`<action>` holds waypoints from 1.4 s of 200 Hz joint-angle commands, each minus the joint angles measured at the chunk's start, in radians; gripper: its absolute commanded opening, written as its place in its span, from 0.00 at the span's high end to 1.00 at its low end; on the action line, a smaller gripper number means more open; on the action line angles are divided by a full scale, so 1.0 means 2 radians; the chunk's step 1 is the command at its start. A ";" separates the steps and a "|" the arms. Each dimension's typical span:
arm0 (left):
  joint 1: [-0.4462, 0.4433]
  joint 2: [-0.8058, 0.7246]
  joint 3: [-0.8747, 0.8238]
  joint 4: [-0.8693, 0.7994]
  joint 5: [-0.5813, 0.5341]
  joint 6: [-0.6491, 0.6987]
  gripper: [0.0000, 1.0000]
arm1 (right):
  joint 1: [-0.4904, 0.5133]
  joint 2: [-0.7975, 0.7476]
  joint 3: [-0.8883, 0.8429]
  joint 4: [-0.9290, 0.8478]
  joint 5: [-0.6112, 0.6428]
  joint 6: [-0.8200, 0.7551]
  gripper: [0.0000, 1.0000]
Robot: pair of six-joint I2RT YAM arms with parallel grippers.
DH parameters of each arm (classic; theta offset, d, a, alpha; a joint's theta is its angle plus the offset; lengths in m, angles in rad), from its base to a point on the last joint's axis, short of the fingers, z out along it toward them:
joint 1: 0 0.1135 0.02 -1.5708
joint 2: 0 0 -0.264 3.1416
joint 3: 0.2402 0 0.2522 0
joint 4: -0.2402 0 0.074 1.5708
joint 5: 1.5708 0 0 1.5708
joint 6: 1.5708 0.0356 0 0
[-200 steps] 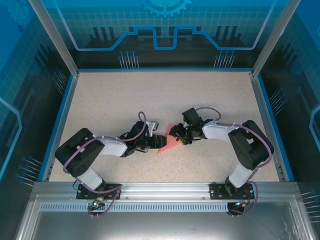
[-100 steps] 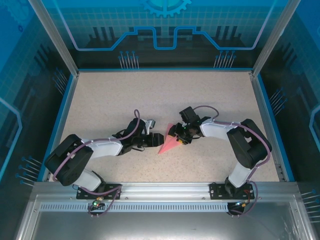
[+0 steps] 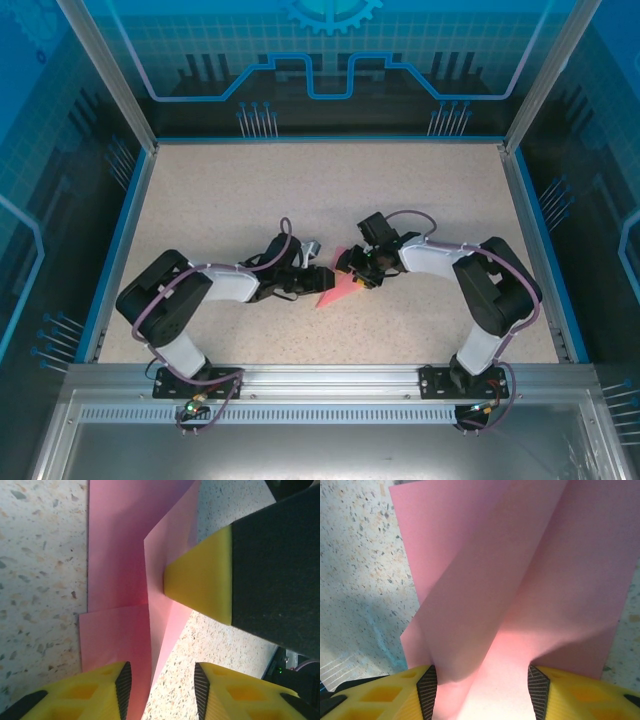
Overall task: Fold a paper plane with a square sheet of paper (pick it up from the middle)
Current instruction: Fourth fold the wing at the center of the table.
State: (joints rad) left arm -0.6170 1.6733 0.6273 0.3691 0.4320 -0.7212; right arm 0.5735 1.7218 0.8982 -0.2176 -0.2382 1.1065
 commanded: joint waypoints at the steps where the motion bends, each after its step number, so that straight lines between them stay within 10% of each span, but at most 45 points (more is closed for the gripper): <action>1: 0.000 0.016 0.017 0.013 0.025 -0.007 0.62 | 0.008 0.017 0.003 -0.031 0.015 -0.003 0.45; 280: 0.009 0.056 0.028 0.023 0.043 -0.034 0.97 | -0.007 -0.042 -0.042 0.022 0.000 -0.050 0.45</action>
State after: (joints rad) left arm -0.6140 1.7683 0.7036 0.3603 0.4736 -0.7544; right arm 0.5732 1.6814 0.8471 -0.1772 -0.2367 1.0477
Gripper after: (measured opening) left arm 0.057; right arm 0.550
